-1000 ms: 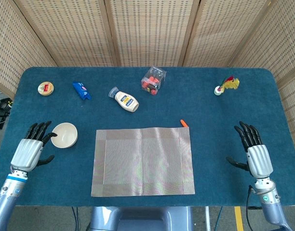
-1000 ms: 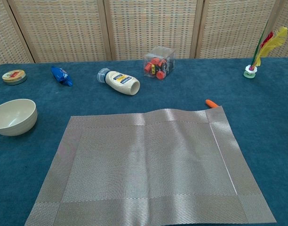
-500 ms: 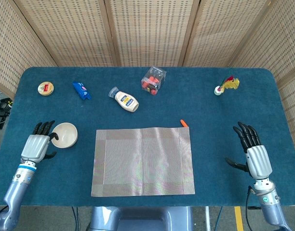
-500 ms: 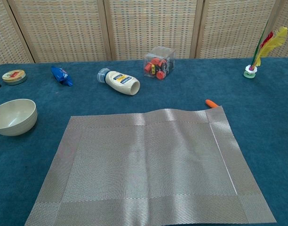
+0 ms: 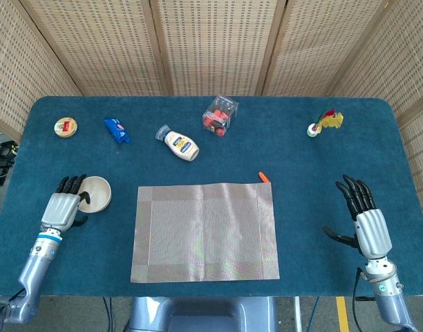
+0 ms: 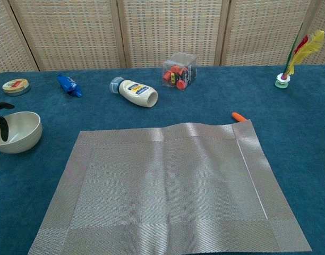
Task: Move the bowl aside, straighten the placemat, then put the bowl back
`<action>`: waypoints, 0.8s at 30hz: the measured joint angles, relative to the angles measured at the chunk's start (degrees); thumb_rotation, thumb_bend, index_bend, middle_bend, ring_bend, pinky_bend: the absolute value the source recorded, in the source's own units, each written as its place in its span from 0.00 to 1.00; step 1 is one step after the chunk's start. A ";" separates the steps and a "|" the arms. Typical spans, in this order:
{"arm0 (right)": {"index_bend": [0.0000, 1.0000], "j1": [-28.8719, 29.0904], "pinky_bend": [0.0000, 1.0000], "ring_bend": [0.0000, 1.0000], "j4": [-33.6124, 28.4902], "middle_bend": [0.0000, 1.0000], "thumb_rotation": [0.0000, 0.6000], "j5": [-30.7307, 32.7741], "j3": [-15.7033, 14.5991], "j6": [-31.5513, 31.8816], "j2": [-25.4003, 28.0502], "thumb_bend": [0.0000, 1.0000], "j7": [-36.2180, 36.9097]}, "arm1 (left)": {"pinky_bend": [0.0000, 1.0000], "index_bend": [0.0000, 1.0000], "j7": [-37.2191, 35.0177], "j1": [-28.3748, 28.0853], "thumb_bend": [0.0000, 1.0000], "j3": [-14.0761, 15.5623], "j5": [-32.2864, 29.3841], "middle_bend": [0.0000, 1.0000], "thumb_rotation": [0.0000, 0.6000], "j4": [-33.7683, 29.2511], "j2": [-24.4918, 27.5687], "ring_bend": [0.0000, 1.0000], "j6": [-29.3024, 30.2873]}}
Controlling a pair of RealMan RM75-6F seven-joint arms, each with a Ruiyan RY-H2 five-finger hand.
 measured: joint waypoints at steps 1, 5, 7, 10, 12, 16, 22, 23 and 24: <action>0.10 -0.01 0.00 0.00 0.04 0.00 1.00 -0.04 0.01 -0.01 -0.02 0.22 0.09 | 0.00 0.49 -0.07 -0.11 0.34 -0.04 -0.13 0.00 1.00 0.48 -0.36 0.00 -0.15; 0.10 -0.08 0.00 0.00 0.16 0.00 1.00 -0.16 0.21 0.02 -0.11 0.23 0.21 | 0.00 0.51 -0.56 -0.61 0.52 -0.02 -0.10 0.00 1.00 2.86 -1.96 0.00 -0.29; 0.10 -0.13 0.00 0.00 0.14 0.00 1.00 -0.14 0.30 0.02 -0.11 0.23 0.26 | 0.00 0.52 -0.72 -0.83 0.58 0.06 0.06 0.00 1.00 3.72 -2.58 0.00 -0.28; 0.10 -0.23 0.00 0.00 0.04 0.00 1.00 -0.21 0.42 0.17 -0.02 0.23 0.40 | 0.00 0.53 -0.88 -0.99 0.62 0.23 0.39 0.00 1.00 4.34 -3.20 0.00 0.05; 0.10 -0.27 0.00 0.00 -0.01 0.00 1.00 -0.26 0.51 0.23 0.02 0.23 0.45 | 0.00 0.54 -0.99 -0.93 0.63 0.34 0.66 0.00 1.00 4.46 -3.37 0.00 0.67; 0.10 -0.29 0.00 0.00 -0.03 0.00 1.00 -0.30 0.58 0.09 0.06 0.23 0.69 | 0.00 0.55 -1.17 -0.78 0.64 0.55 1.36 0.00 1.00 4.18 -3.10 0.00 1.86; 0.10 -0.38 0.00 0.00 -0.13 0.00 1.00 -0.42 0.79 0.25 0.18 0.23 0.88 | 0.00 0.56 -1.09 -0.69 0.64 0.73 3.63 0.00 1.00 0.98 -1.21 0.00 5.25; 0.10 -0.40 0.00 0.00 -0.17 0.00 1.00 -0.43 0.81 0.25 0.20 0.23 0.94 | 0.00 0.56 -0.93 -0.72 0.64 0.74 4.07 0.00 1.00 0.23 -0.84 0.00 5.86; 0.10 -0.41 0.00 0.00 -0.18 0.00 1.00 -0.41 0.85 0.24 0.21 0.22 0.95 | 0.00 0.56 -0.77 -0.75 0.64 0.75 4.38 0.00 1.00 -0.35 -0.58 0.00 6.30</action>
